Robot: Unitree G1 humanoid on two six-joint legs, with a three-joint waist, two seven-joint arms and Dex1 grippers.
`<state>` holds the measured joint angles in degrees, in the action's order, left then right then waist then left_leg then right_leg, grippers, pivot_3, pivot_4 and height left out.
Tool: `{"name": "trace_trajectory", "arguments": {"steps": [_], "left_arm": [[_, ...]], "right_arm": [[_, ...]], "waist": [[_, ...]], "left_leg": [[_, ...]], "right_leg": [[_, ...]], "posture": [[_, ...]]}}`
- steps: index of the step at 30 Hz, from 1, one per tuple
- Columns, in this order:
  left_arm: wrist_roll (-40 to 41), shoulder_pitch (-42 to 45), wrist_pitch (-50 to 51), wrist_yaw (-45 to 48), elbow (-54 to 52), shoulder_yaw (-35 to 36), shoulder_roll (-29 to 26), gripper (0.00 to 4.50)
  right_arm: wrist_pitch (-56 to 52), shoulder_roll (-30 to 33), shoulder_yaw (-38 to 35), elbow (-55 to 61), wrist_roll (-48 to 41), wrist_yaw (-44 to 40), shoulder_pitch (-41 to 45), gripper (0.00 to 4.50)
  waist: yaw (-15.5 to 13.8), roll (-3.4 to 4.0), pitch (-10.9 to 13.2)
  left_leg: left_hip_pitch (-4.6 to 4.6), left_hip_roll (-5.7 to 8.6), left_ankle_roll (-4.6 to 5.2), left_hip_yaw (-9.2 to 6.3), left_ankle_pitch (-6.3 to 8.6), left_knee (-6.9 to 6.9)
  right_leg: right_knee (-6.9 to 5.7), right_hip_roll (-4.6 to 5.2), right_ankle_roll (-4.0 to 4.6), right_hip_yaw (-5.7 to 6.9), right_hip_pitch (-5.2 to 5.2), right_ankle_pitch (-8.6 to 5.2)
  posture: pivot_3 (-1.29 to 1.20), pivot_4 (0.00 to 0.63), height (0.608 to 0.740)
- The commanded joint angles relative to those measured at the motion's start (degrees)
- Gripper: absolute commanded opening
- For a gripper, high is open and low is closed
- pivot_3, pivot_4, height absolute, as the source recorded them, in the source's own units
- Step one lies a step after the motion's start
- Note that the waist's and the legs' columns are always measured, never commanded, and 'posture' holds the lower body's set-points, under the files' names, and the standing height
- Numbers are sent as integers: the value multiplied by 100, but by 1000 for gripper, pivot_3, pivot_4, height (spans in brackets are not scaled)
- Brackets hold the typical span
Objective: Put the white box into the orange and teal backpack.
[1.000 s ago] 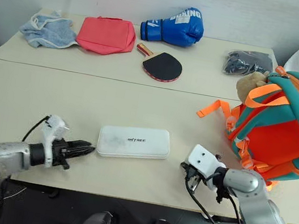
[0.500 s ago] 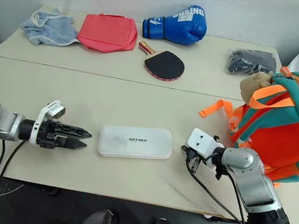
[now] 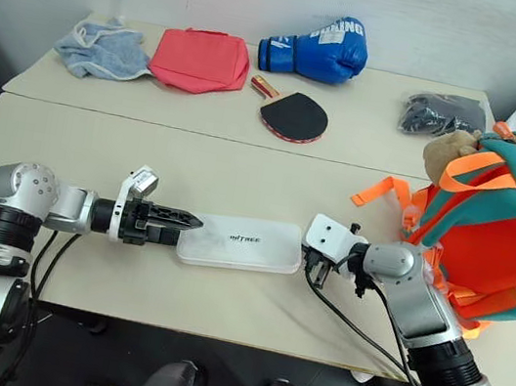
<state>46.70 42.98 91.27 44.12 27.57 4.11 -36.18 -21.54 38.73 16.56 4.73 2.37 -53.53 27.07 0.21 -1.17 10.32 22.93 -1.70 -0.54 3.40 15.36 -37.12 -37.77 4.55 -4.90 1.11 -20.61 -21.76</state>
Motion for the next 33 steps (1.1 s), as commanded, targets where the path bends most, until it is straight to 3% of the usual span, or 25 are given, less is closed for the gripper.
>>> {"name": "trace_trajectory", "arguments": {"steps": [1,5,7,16,19,22,26,30,33], "left_arm": [[103,-101,123,-95,20,-173,259,4401],[392,-129,123,-131,92,-284,388,4401],[457,-117,123,-243,195,-193,500,4098],[746,-136,123,-610,82,526,872,1470],[963,-344,-54,-333,-755,875,937,1208],[1144,-628,-709,211,-1610,1094,855,1208],[75,-1325,-3396,1768,-2658,453,409,1208],[-432,-1527,-4635,2100,-2674,372,354,1208],[-981,-1565,-6078,2035,-2466,570,509,1208]], "right_arm": [[93,-87,57,-32,56,1,82,0],[27,-202,77,54,34,14,93,0],[13,-252,65,94,24,4,87,0],[-386,-239,-437,753,-442,-25,-505,0],[-553,-301,-1073,1326,-954,86,-1030,0],[-873,-432,-1978,2152,-1669,266,-1830,542],[-492,-651,-3042,3180,-1984,627,-3257,1904],[448,-1157,-3823,3638,-2350,708,-4390,3249],[777,-1869,-4755,3982,-2522,1525,-4983,4277]], "waist": [[0,0,0],[11,0,0],[13,0,0],[14,-1,0],[2,-2,1],[-5,-4,4],[-8,0,5],[-10,2,5],[-7,2,5]], "left_leg": [[0,0,-1,0,0,0],[1,0,-2,0,1,0],[1,-1,-3,1,1,1],[4,-4,-6,0,2,2],[10,-3,-5,-2,2,1],[27,-6,-9,-4,2,7],[15,-10,-24,-5,1,17],[3,-7,-23,7,1,28],[0,-6,-15,5,5,39]], "right_leg": [[0,0,0,0,-1,0],[1,-1,0,1,-1,0],[1,-2,0,1,-2,0],[1,-4,-1,3,-5,-1],[5,-3,-1,5,-7,0],[4,-6,-2,5,-18,0],[29,-14,-2,11,-3,0],[43,-14,-2,5,9,0],[41,-13,-3,1,8,1]], "posture": [[0,150,740],[0,150,740],[0,150,740],[0,150,740],[0,150,740],[0,150,740],[0,150,740],[0,150,740],[0,150,740]]}}
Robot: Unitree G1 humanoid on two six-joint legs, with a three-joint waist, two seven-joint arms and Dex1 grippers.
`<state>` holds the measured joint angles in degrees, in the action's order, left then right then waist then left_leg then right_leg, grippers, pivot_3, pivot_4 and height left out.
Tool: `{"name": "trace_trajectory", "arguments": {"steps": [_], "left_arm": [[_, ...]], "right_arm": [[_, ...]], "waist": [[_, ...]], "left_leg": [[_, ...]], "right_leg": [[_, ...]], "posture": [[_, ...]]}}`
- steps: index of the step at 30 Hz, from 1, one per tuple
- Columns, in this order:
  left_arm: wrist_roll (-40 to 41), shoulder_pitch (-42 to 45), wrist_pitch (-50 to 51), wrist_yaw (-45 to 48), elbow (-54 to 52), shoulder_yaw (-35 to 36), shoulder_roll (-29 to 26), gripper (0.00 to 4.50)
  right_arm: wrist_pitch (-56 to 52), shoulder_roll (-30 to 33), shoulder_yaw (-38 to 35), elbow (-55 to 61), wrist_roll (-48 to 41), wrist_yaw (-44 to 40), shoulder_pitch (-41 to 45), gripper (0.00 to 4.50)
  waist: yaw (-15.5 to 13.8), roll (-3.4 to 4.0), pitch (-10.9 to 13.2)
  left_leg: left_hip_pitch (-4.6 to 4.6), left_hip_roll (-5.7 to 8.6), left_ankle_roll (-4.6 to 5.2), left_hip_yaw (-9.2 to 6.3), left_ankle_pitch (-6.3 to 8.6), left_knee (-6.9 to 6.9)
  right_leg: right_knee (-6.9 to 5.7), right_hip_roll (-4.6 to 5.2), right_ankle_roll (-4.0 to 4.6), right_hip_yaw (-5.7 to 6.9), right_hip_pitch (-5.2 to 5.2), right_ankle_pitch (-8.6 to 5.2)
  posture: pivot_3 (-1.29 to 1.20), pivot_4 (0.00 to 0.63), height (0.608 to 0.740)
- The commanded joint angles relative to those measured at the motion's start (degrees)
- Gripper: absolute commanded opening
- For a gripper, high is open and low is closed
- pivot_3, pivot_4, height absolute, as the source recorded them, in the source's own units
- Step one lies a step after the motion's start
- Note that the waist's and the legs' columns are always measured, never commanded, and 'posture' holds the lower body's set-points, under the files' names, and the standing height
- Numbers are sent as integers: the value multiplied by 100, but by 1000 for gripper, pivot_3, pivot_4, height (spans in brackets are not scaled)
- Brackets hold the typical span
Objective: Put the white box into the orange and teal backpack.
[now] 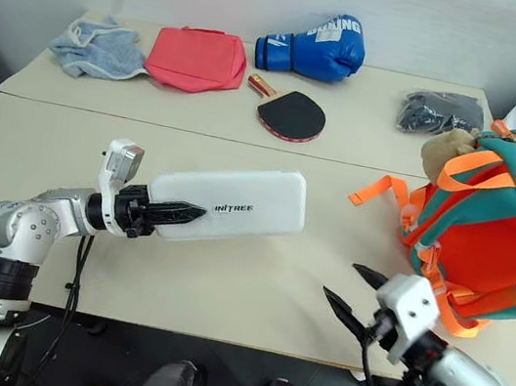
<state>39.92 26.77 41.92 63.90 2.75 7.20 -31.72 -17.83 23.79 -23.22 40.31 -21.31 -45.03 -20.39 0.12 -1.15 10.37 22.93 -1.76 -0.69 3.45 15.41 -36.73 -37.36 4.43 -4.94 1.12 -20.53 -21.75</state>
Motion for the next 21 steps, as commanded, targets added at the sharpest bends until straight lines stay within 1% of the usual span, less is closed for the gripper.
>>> {"name": "trace_trajectory", "arguments": {"steps": [1,3,6,8,11,14,16,19,21], "left_arm": [[-314,58,-1303,21,122,350,105,1208],[-343,40,-1486,27,409,472,74,1208],[-426,-16,-1689,198,718,506,-57,1208],[-419,-57,-1733,313,822,497,-126,1208],[-430,-49,-1768,330,871,457,-138,1208],[-427,-38,-1747,297,831,406,-103,1208],[-387,-48,-1707,238,767,415,-67,1208],[-267,-157,-1612,108,526,509,-47,1208],[-162,-254,-1499,27,346,586,-53,1208]], "right_arm": [[450,-518,-954,465,-53,968,-285,4464],[409,-680,-1167,419,206,1599,-144,4464],[-121,-659,-1223,304,157,2275,262,4464],[-426,-473,-1023,181,-135,2275,629,4464],[-737,-255,-763,-69,-327,2327,1168,4464],[-1129,-122,-378,-762,-282,2551,2006,4464],[-1157,-12,-108,-1195,10,2659,2351,4464],[-836,-37,269,-1922,428,2931,3051,3886],[-629,-43,485,-2341,645,3008,3393,3245]], "waist": [[12,0,0],[40,0,0],[123,0,0],[150,0,0],[151,-1,0],[161,-1,1],[152,-1,1],[149,0,1],[152,0,1]], "left_leg": [[-1,-2,0,-1,0,2],[-6,-1,1,8,0,11],[-23,0,2,15,-3,31],[-33,1,-3,16,-10,53],[-40,-1,-9,18,-16,70],[-42,-2,-3,21,-16,66],[-43,2,22,23,-6,65],[-39,1,22,21,-6,67],[-34,2,19,23,-8,64]], "right_leg": [[0,-1,0,0,-1,0],[-3,1,-1,-8,-5,0],[-7,2,-1,-17,-4,0],[-6,2,0,-19,-5,0],[-7,-1,1,-19,-8,0],[-10,-1,1,-22,-7,0],[-14,4,1,-23,-7,0],[-13,3,1,-21,-10,0],[-15,4,1,-22,-15,0]], "posture": [[0,150,740],[0,150,740],[0,150,740],[0,150,740],[0,150,740],[0,150,740],[0,150,740],[0,150,740],[0,150,740]]}}
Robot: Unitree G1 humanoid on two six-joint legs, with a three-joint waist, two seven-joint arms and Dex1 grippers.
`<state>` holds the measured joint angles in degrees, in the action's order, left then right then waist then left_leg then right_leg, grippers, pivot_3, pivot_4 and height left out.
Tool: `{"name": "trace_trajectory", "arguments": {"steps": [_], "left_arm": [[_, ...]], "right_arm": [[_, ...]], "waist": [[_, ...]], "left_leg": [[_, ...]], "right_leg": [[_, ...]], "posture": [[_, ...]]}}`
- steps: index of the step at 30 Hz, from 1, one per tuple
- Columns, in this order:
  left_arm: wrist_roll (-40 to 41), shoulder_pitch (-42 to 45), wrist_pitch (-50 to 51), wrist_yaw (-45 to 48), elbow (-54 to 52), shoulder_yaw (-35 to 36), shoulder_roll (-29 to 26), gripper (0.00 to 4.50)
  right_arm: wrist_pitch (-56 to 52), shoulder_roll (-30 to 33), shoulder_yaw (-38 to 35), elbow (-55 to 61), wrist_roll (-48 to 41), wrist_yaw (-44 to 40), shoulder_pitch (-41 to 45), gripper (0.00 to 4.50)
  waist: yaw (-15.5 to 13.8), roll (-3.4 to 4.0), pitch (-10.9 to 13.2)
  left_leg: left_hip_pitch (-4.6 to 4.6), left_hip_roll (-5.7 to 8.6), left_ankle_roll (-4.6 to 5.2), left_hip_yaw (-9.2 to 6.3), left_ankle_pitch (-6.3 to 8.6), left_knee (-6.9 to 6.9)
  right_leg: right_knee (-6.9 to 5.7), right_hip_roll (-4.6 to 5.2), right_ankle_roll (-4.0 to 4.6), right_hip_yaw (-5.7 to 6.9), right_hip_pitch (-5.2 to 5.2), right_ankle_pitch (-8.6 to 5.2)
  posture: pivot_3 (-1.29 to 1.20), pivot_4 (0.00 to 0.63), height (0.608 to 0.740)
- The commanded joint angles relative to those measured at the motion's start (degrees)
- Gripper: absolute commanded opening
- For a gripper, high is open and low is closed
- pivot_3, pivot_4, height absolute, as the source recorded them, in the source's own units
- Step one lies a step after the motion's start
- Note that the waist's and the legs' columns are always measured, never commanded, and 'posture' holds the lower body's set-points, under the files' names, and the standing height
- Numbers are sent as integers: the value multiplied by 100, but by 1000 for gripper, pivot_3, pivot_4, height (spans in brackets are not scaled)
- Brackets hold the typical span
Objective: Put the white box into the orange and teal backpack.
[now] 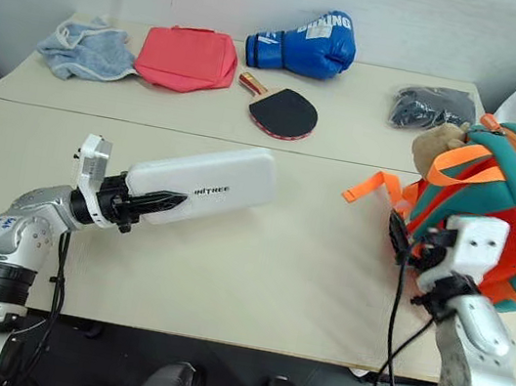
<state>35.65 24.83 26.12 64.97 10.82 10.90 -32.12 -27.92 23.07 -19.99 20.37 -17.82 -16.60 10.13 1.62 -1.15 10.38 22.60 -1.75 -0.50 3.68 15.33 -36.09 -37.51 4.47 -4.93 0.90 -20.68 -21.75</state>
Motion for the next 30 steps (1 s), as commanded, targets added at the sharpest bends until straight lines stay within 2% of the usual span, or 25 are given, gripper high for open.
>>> {"name": "trace_trajectory", "arguments": {"steps": [1,4,9,12,16,18,21,23,25,30], "left_arm": [[316,-93,141,-149,-530,264,-1,1208],[470,-179,330,-393,-686,434,32,1208],[913,-69,738,-1230,-541,1079,206,1208],[1048,162,859,-1746,-132,1468,246,1208],[1034,343,889,-2013,313,1722,163,1208],[989,303,875,-1987,488,1798,47,1208],[998,25,847,-1772,473,1935,-192,1208],[1092,-185,866,-1691,278,2029,-282,1208],[1251,-387,943,-1641,16,2162,-330,1208],[1886,-861,1283,-1544,-959,2565,-493,1208]], "right_arm": [[540,-9,228,-519,312,134,475,2851],[1085,-137,419,-912,231,-145,808,1760],[1818,-193,1145,-988,-136,-1398,1294,43],[972,-488,1681,-340,-1274,-2063,1740,16],[-376,-450,2157,483,-2623,-2498,1958,16],[-1162,-176,2196,908,-3629,-2727,1923,16],[-1978,543,1729,1312,-5013,-2690,1667,16],[-2214,1133,1380,1372,-5306,-2787,1394,16],[-2182,1594,1130,1261,-5093,-2928,1117,16],[-2053,1964,917,964,-4894,-3053,1001,16]], "waist": [[2,0,0],[16,0,0],[75,1,1],[142,0,2],[174,1,3],[152,0,3],[127,-4,3],[109,-8,4],[65,-12,6],[2,-25,13]], "left_leg": [[3,0,-3,0,-1,-1],[4,-2,-3,-1,-2,-1],[2,-4,6,1,2,-2],[1,-10,4,-2,1,-1],[3,-17,-2,-5,-3,2],[7,-18,-3,-11,-2,0],[32,-10,-3,-21,0,-13],[50,2,10,-24,8,-24],[52,7,21,-25,16,-27],[52,3,38,-30,27,-24]], "right_leg": [[0,0,0,0,-2,0],[0,-1,0,1,-2,0],[-6,-3,0,0,-3,0],[-16,-7,0,4,-5,0],[-32,-10,0,13,-11,0],[-26,-8,0,22,-11,0],[-16,6,0,31,-17,0],[-4,23,0,32,-21,1],[13,28,-2,34,-11,2],[53,25,-6,36,-6,4]], "posture": [[0,150,740],[0,150,740],[0,150,740],[0,150,740],[0,150,740],[0,150,740],[0,150,740],[0,150,740],[0,150,740],[0,150,740]]}}
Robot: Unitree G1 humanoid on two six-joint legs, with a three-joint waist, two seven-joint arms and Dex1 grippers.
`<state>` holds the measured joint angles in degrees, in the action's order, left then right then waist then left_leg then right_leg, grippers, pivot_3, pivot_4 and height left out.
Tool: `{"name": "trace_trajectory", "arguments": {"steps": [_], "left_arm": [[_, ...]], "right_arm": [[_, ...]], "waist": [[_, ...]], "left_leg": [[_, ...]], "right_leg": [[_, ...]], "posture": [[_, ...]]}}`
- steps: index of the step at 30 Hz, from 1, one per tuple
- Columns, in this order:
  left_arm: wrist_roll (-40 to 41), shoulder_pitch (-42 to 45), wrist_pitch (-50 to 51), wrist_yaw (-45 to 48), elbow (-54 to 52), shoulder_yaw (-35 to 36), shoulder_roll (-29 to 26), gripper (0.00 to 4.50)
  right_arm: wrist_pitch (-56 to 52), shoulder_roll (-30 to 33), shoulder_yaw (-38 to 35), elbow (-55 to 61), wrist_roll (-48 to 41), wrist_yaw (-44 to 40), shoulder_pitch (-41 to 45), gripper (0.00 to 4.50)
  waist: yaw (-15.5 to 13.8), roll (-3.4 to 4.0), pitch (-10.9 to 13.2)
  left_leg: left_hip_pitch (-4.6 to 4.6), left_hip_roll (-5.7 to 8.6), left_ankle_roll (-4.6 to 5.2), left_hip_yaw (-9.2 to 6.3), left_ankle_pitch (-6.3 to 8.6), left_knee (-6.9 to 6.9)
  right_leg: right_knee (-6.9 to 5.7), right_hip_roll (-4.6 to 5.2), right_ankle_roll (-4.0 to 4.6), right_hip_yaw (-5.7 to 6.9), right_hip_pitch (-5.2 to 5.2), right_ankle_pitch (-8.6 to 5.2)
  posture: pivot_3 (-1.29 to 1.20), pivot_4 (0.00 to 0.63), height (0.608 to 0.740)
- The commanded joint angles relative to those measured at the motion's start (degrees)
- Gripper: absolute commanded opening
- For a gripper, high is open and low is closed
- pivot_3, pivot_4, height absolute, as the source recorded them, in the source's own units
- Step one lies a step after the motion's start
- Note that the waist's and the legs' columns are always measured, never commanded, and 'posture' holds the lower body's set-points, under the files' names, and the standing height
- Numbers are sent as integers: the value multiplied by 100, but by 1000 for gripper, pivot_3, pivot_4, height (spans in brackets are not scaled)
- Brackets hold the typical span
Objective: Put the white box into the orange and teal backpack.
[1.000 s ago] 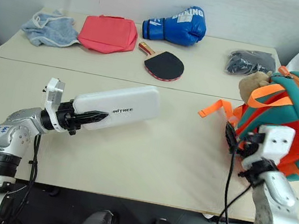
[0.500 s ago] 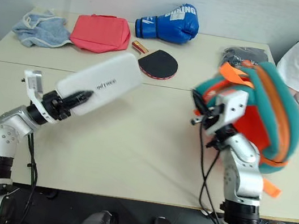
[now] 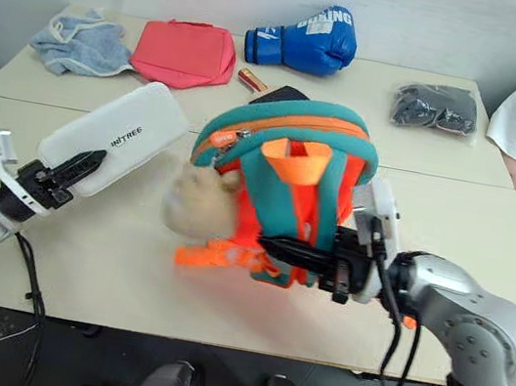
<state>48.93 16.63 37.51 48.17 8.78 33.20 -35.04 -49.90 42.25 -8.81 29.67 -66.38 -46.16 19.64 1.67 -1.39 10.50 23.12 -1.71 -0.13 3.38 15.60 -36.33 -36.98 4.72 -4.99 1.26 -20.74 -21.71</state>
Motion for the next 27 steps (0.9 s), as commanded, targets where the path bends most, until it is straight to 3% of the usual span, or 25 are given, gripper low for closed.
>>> {"name": "trace_trajectory", "arguments": {"steps": [1,6,9,13,19,23,27], "left_arm": [[782,-80,284,60,-1019,437,-224,1208],[2005,-218,1020,-132,-2151,775,-604,1208],[3012,-477,1756,-207,-2666,882,-1175,1208],[3451,-512,1889,-403,-2851,800,-1439,1208],[1974,-889,1191,250,-2945,71,-1596,1208],[398,-1107,29,889,-2585,-557,-1954,1208],[-554,-419,-1067,875,-1877,-961,-1919,1208]], "right_arm": [[145,28,-179,34,-38,-93,62,16],[220,-168,117,104,193,-55,17,16],[341,-291,327,34,469,-92,-37,16],[465,-375,430,-120,712,-197,-59,16],[533,-551,552,-159,888,-268,-57,16],[543,-556,539,-121,908,-284,-116,16],[566,-520,517,-80,933,-288,-202,16]], "waist": [[-3,-2,1],[0,-4,2],[22,-1,4],[6,3,6],[1,3,6],[-2,3,6],[-29,3,5]], "left_leg": [[-1,-2,-2,-5,-1,2],[-2,-4,-14,-23,-9,5],[-5,-5,-15,-23,-10,7],[-5,-2,-14,-24,-11,8],[-10,-1,-16,-22,-14,9],[-10,-1,-25,-19,-19,13],[-17,-1,-18,-22,-16,17]], "right_leg": [[-4,-2,0,3,-1,0],[-18,-6,1,15,0,0],[-17,-7,1,13,2,0],[-16,-6,1,12,3,0],[-17,-9,2,13,5,0],[-10,-10,3,12,5,0],[-11,-10,7,14,11,-1]], "posture": [[0,150,740],[0,150,740],[0,150,740],[0,150,740],[0,150,740],[0,150,740],[0,150,740]]}}
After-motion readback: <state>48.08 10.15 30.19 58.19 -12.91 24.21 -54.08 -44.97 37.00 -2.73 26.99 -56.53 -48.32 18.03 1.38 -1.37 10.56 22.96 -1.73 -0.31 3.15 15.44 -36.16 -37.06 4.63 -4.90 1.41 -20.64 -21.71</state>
